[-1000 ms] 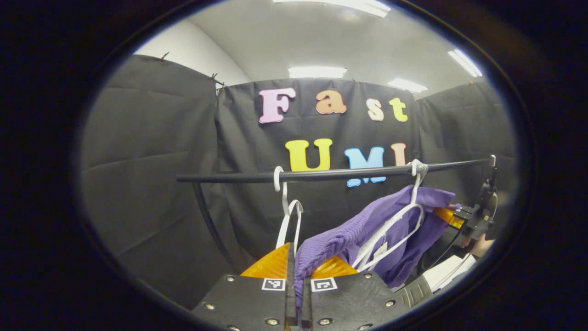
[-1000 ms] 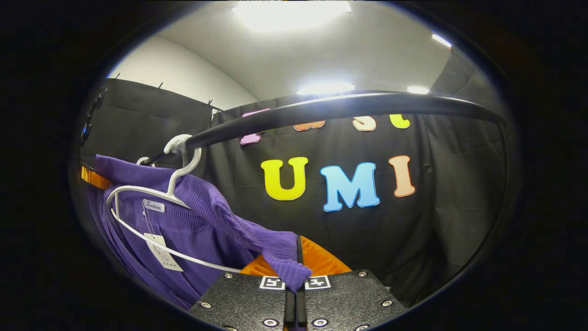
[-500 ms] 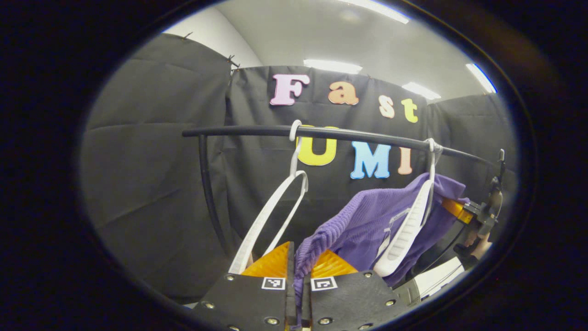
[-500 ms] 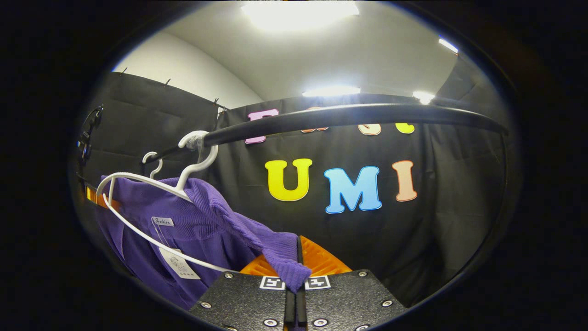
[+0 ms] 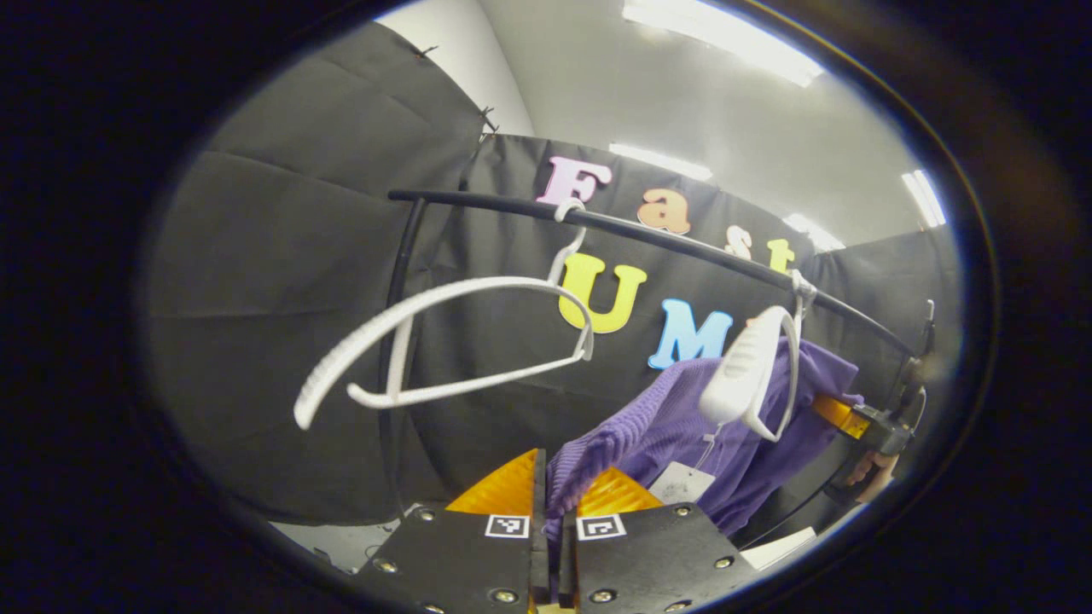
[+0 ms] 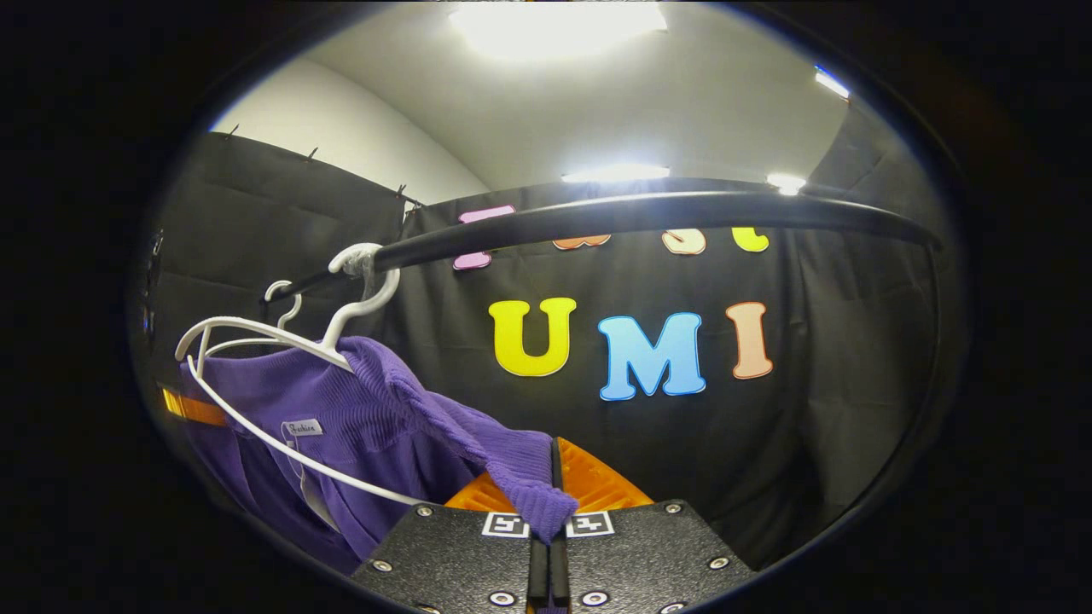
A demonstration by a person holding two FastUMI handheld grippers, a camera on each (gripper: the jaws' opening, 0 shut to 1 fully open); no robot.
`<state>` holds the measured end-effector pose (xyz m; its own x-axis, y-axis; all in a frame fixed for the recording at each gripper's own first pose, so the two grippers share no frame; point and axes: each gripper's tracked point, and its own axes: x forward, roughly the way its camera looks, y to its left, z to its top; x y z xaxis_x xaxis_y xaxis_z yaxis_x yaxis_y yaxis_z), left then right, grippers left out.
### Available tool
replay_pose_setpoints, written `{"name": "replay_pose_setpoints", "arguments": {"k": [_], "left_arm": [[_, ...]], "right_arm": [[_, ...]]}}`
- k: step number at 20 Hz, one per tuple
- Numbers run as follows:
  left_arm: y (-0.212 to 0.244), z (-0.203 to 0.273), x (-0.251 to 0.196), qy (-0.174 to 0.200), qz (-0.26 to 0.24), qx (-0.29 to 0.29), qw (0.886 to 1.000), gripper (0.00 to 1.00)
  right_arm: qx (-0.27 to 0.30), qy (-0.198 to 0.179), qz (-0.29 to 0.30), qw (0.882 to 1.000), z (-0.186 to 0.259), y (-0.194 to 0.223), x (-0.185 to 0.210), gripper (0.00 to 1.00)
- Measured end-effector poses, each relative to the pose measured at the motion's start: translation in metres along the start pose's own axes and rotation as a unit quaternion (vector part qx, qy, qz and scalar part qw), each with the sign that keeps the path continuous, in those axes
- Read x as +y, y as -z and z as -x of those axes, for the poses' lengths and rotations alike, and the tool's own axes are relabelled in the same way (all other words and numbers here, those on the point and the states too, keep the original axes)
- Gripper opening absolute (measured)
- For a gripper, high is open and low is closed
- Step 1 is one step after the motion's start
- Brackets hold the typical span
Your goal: Grasp the clothes on the hanger with both hands and then place them into the laundry hamper below.
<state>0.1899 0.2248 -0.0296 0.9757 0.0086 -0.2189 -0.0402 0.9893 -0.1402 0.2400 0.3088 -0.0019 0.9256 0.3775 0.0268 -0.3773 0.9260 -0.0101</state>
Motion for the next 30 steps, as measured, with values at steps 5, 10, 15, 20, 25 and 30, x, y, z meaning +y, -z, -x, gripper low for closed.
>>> {"name": "replay_pose_setpoints", "arguments": {"k": [5,10,15,20,25,30], "left_arm": [[0.025,-0.005,-0.049,0.003,0.018,0.000,1.000,0.05],[0.034,-0.031,-0.089,-0.012,0.046,-0.008,0.999,0.05],[0.052,-0.045,-0.115,-0.043,0.047,0.004,0.998,0.05],[0.067,-0.054,-0.136,-0.069,0.059,0.012,0.996,0.05],[0.084,-0.044,-0.164,-0.069,0.043,0.023,0.996,0.05],[0.106,-0.007,-0.150,-0.076,0.052,0.045,0.995,0.05]], "right_arm": [[0.007,0.016,-0.008,1.000,-0.022,0.003,-0.039,0.02],[0.025,0.038,-0.025,0.999,-0.026,0.024,-0.086,0.02],[0.020,0.026,0.009,0.999,-0.025,0.039,-0.100,0.02],[0.054,0.044,-0.009,0.998,-0.037,0.076,-0.137,0.01],[0.095,0.033,-0.009,0.995,-0.007,0.112,-0.155,0.02],[0.121,0.011,0.000,0.993,0.039,0.125,-0.138,0.02]]}}
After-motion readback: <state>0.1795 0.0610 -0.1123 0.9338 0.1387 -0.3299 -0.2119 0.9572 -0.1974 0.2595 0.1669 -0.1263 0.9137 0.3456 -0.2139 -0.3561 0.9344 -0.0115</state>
